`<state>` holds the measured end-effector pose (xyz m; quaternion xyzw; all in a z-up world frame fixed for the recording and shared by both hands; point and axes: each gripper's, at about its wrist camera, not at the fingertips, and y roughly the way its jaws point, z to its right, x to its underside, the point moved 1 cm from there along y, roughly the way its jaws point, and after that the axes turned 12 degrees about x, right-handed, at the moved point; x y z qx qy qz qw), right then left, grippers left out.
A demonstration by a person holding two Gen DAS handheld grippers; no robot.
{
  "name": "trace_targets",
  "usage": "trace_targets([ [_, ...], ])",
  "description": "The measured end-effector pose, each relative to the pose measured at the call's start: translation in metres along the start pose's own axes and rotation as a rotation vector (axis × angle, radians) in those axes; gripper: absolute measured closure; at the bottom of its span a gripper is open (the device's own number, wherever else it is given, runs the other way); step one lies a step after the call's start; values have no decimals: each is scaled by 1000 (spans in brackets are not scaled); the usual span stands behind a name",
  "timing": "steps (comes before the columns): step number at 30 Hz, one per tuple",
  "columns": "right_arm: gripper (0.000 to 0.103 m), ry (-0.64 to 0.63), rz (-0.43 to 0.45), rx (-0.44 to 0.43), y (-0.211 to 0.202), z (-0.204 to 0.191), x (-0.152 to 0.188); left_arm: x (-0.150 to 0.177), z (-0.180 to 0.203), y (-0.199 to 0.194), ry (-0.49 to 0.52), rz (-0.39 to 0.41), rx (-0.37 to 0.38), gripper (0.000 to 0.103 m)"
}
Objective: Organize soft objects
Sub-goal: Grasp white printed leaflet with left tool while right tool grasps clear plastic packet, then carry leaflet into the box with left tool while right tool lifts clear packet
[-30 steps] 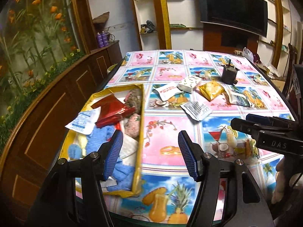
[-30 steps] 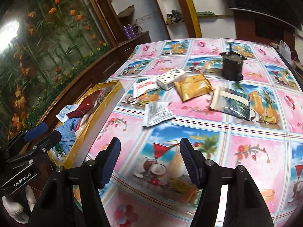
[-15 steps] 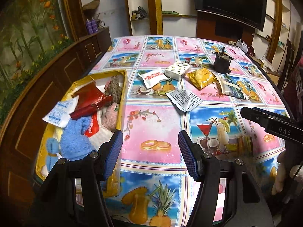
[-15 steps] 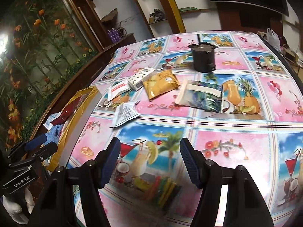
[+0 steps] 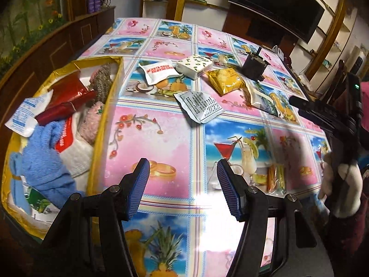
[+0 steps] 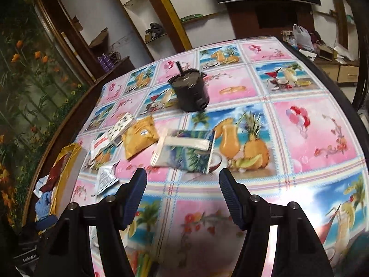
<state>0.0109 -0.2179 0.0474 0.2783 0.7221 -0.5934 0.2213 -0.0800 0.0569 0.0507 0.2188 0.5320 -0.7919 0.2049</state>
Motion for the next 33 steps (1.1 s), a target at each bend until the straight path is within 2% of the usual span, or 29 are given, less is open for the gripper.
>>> trace_targets([
  [3, 37, -32, 8, 62, 21, -7, -22, -4, 1, 2, -16, -5, 29, 42],
  [6, 37, -93, 36, 97, 39, -22, -35, -8, 2, 0, -5, -3, 26, 42],
  [9, 37, -141, 19, 60, 57, -35, -38, -17, -2, 2, -15, -7, 28, 42],
  [13, 37, -200, -84, 8, 79, -46, -24, -35, -5, 11, -34, -4, 36, 42],
  [14, 35, -232, -73, 24, 75, -50, -21, -39, -6, 15, -37, -3, 33, 42],
  [15, 34, -258, -111, 21, 73, -53, -17, -44, -6, 19, -41, -2, 31, 42],
  [17, 29, -293, -163, -32, 67, -60, -10, -54, -7, 31, -52, -8, 27, 42],
  [20, 28, -362, -205, -117, 59, -69, 2, -65, -5, 50, -59, -20, 34, 42],
  [22, 28, -351, -185, -130, 56, -67, 3, -72, -2, 62, -34, -21, 18, 42],
  [25, 27, -381, -99, -45, 54, -66, 2, -80, 0, 82, 23, -17, -41, 42],
  [27, 27, -376, -100, -24, 64, -65, 2, -84, 0, 97, 46, -24, -84, 42],
  [28, 26, -365, -106, -22, 68, -64, 0, -85, -1, 104, 45, -30, -83, 42],
  [29, 25, -364, -76, -9, 68, -65, -1, -86, -2, 109, 44, -27, -65, 42],
  [31, 25, -364, -76, -8, 71, -68, -4, -85, -1, 122, 63, -51, -82, 42],
  [33, 24, -370, -67, 1, 72, -71, -5, -82, 6, 127, 108, -42, -100, 33],
])
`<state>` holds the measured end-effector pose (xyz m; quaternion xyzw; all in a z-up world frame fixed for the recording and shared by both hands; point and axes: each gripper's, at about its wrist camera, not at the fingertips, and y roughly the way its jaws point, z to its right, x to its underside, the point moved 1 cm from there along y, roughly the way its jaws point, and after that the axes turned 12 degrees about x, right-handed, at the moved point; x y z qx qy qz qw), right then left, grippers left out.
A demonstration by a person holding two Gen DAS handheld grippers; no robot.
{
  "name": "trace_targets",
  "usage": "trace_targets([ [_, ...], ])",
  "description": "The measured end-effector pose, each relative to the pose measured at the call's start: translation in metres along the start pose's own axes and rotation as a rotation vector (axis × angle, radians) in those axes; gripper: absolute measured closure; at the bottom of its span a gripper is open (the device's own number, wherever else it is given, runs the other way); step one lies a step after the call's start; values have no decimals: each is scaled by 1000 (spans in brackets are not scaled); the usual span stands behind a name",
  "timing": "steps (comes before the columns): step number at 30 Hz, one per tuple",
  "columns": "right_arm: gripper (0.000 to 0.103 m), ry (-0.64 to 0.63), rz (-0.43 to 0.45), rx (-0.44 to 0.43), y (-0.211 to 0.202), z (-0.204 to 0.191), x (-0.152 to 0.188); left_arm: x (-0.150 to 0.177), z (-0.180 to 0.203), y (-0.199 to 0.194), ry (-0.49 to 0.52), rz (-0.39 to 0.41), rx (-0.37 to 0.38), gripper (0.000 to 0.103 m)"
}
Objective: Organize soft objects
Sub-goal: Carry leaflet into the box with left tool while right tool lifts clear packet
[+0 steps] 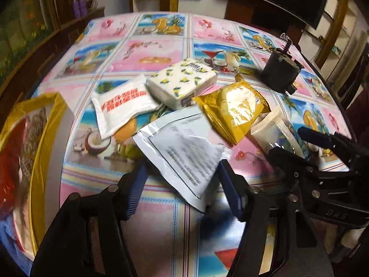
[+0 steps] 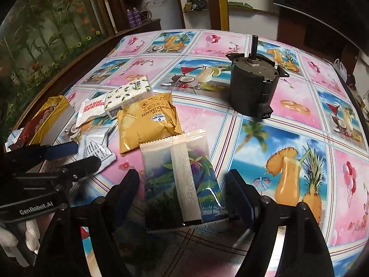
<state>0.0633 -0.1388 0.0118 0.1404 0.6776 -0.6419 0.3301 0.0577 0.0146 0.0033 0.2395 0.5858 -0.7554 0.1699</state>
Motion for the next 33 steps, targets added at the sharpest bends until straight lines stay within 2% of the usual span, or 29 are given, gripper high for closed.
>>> trace_targets([
  [2, 24, -8, 0, 7, 2, -3, -3, 1, 4, 2, 29, 17, -38, 31],
  [8, 25, -1, 3, 6, 5, -3, -6, -13, -3, 11, -2, 2, -21, 32],
  [9, 25, -7, 2, 11, 5, -4, -6, -13, -1, 11, 10, 4, -17, 36],
  [11, 41, -33, 5, 52, 3, -8, -5, -11, 6, 7, 46, 12, 9, 73],
  [13, 45, -45, 5, 71, 1, -10, -3, -8, 12, 4, 55, -4, 35, 86],
  [16, 48, -36, 1, 69, -4, -9, 0, -3, 18, -7, 66, 11, 55, 86],
  [18, 49, -21, 1, 54, -5, -7, 2, 2, 17, -19, 41, 25, 94, 86],
  [20, 49, 3, -1, 30, -6, -3, 2, 8, 13, -37, 8, 46, 144, 86],
  [24, 50, 71, 1, -42, -9, 7, 2, 23, -2, -84, -49, 105, 194, 86],
  [28, 50, 110, 4, -107, -12, 8, 2, 41, -29, -127, -102, 165, 181, 86],
  [33, 50, 133, 24, -148, -30, 2, -2, 71, -78, -180, -178, 241, 88, 86],
])
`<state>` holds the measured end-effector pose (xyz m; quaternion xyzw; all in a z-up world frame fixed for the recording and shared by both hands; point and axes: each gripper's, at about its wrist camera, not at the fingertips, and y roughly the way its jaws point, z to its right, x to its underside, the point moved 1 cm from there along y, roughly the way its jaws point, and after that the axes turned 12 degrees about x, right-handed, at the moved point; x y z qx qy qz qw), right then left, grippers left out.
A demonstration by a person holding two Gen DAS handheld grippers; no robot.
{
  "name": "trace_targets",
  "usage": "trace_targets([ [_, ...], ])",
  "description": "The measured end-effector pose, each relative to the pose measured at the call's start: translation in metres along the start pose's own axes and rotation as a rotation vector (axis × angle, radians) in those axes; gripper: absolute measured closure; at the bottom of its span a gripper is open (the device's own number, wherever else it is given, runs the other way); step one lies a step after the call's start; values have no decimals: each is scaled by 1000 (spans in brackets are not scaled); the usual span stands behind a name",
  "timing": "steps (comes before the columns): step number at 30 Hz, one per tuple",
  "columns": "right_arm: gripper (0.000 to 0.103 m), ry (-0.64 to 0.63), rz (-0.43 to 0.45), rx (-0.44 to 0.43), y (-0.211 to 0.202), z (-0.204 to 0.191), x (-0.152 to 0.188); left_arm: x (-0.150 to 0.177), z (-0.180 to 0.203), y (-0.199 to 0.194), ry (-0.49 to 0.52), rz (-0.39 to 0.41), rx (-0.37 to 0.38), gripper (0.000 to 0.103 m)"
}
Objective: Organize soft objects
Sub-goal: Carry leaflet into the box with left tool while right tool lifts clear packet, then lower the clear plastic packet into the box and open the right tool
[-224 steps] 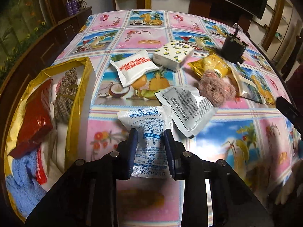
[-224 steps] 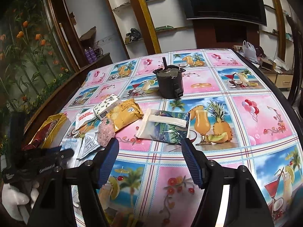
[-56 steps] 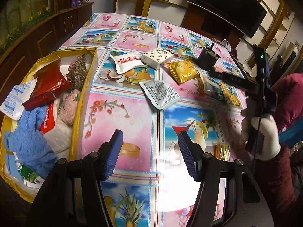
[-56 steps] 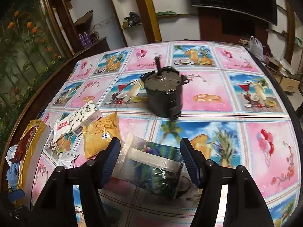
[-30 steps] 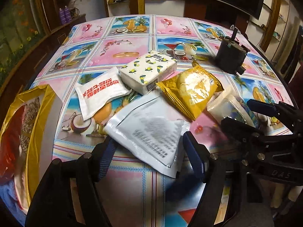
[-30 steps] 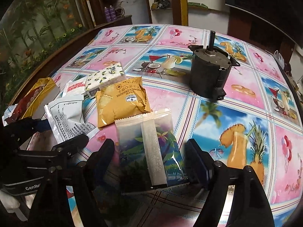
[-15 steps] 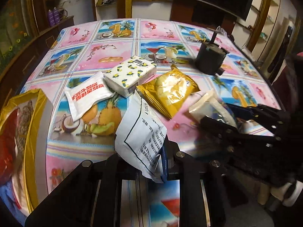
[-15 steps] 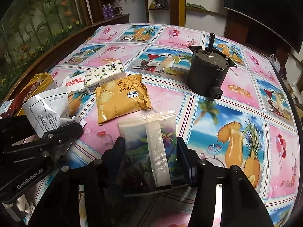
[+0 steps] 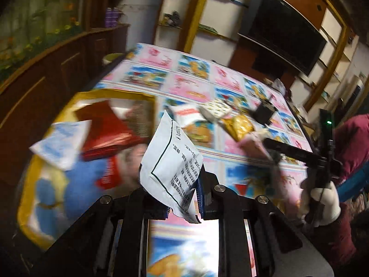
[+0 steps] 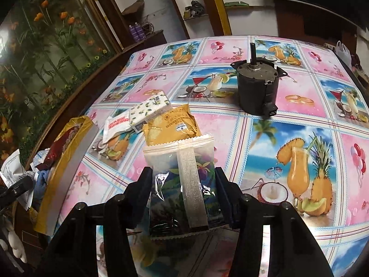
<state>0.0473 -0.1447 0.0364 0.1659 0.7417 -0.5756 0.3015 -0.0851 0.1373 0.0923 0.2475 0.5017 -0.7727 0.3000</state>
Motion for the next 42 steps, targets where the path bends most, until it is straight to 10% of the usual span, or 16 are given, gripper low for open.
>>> trace_targets([
  [13, 50, -163, -28, -179, -37, -135, 7, 30, -86, -41, -125, 22, -122, 85],
  [17, 50, -226, -56, -209, -30, -187, 16, 35, -96, -42, -140, 21, -131, 52],
  [26, 49, -359, -89, -196, -9, -272, 33, 45, -114, -68, -214, 94, -64, 49],
  [35, 44, -442, -58, -76, 7, -293, 46, 46, -107, -82, -129, 158, -256, 48],
  [42, 36, -354, -71, -164, -4, -283, 42, 47, -98, -90, -98, 177, -341, 41],
])
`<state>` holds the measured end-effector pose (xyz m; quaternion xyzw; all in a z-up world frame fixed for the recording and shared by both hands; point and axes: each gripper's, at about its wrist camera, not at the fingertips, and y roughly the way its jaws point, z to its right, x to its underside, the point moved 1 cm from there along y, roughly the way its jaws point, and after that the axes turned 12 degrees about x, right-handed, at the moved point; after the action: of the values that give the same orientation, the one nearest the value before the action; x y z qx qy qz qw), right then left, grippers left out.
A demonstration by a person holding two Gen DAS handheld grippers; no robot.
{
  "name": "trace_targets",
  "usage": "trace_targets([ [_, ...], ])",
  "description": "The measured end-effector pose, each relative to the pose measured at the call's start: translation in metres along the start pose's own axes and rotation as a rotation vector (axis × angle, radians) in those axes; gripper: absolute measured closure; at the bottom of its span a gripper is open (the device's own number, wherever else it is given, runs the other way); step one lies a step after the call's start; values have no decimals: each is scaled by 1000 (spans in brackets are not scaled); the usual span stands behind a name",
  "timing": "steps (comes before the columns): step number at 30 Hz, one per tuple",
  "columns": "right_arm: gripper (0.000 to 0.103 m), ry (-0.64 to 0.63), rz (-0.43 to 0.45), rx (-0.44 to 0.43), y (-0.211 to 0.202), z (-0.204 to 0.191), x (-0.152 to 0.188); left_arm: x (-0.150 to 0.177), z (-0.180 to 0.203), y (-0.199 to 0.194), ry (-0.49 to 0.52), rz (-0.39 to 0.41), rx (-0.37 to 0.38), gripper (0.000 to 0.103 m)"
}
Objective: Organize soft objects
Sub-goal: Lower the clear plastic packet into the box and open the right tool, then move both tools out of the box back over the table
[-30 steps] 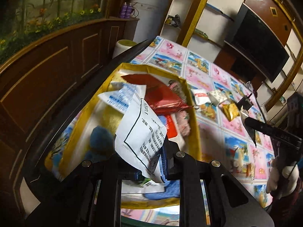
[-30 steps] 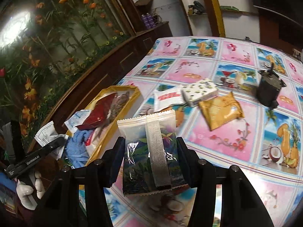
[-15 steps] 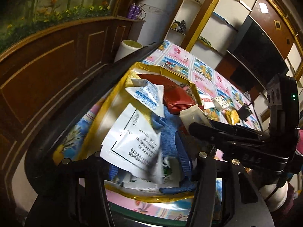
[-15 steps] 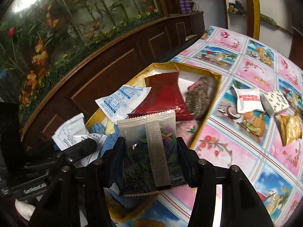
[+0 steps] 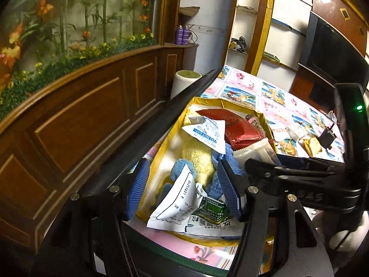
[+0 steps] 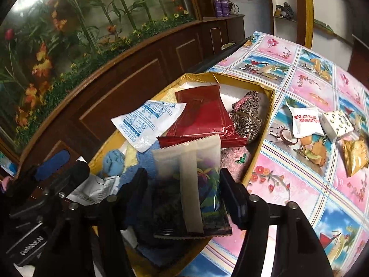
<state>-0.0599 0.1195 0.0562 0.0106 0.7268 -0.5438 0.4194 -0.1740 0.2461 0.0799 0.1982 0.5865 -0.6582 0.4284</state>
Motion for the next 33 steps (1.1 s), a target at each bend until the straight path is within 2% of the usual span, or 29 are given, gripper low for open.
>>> trace_targets([
  [7, 35, 14, 39, -39, -23, 2, 5, 1, 13, -6, 25, 4, -18, 41],
  [15, 35, 25, 59, -37, -37, 14, 16, 2, 32, -13, 66, 12, -41, 41],
  [33, 35, 158, 51, 4, -54, 82, 47, 8, 81, -10, 162, -23, -26, 41],
])
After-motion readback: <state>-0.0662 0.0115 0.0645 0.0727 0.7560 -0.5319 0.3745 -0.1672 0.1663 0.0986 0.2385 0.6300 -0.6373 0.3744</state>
